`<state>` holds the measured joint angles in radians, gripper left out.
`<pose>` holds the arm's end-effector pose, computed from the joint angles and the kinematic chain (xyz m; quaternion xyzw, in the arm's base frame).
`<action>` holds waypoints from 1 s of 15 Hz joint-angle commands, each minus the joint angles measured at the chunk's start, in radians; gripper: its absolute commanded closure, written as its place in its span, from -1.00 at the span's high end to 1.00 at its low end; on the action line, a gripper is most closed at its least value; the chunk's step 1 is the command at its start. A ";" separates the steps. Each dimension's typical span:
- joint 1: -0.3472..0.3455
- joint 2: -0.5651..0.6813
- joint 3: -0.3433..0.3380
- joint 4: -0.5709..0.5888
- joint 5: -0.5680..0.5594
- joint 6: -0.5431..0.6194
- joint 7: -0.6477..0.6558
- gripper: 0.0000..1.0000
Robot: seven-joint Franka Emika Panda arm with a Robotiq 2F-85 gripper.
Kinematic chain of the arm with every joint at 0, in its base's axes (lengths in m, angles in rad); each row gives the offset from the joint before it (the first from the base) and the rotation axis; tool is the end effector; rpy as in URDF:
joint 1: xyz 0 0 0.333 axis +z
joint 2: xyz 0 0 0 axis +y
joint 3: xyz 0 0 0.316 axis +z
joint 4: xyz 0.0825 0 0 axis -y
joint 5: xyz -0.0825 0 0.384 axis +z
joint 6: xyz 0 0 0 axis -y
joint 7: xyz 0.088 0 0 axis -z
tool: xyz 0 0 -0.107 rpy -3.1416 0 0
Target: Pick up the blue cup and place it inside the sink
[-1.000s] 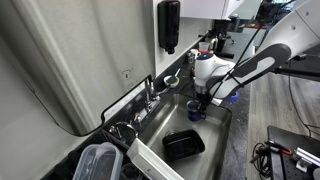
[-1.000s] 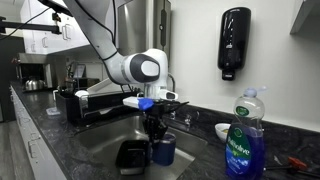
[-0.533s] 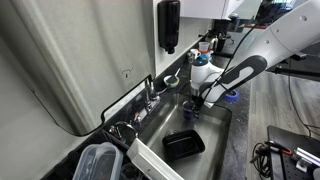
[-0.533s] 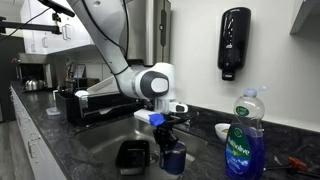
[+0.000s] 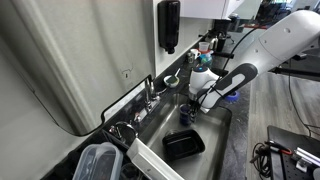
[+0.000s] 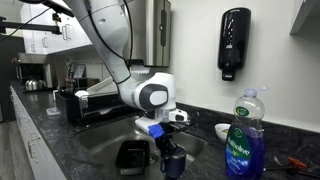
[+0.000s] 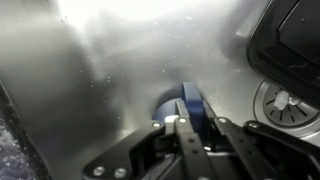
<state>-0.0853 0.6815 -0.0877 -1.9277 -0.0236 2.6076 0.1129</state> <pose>0.6085 -0.1049 0.1318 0.9919 -0.1226 -0.0008 0.0336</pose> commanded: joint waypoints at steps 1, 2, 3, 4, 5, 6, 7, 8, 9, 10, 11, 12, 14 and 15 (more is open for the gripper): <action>-0.014 0.004 0.019 -0.001 0.023 0.043 -0.043 -0.92; -0.016 -0.002 0.024 -0.009 0.023 0.047 -0.051 -0.17; -0.016 -0.021 0.025 -0.026 0.020 0.047 -0.056 -0.14; -0.018 -0.042 0.029 -0.044 0.021 0.048 -0.068 -0.03; -0.018 -0.060 0.031 -0.060 0.017 0.051 -0.080 0.13; -0.017 -0.086 0.030 -0.080 0.015 0.052 -0.088 0.25; -0.016 -0.123 0.030 -0.108 0.014 0.052 -0.098 0.41; -0.022 -0.157 0.037 -0.133 0.017 0.048 -0.116 0.53; -0.024 -0.206 0.040 -0.164 0.018 0.020 -0.132 0.68; -0.037 -0.253 0.054 -0.188 0.030 -0.026 -0.162 0.80; -0.049 -0.315 0.068 -0.223 0.050 -0.078 -0.192 0.93; -0.045 -0.374 0.066 -0.252 0.059 -0.131 -0.200 0.99; -0.041 -0.481 0.059 -0.294 0.080 -0.262 -0.228 1.00; -0.029 -0.538 0.044 -0.313 0.066 -0.328 -0.221 1.00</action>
<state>-0.1036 0.3277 -0.0464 -2.1317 0.0281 2.4241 -0.0658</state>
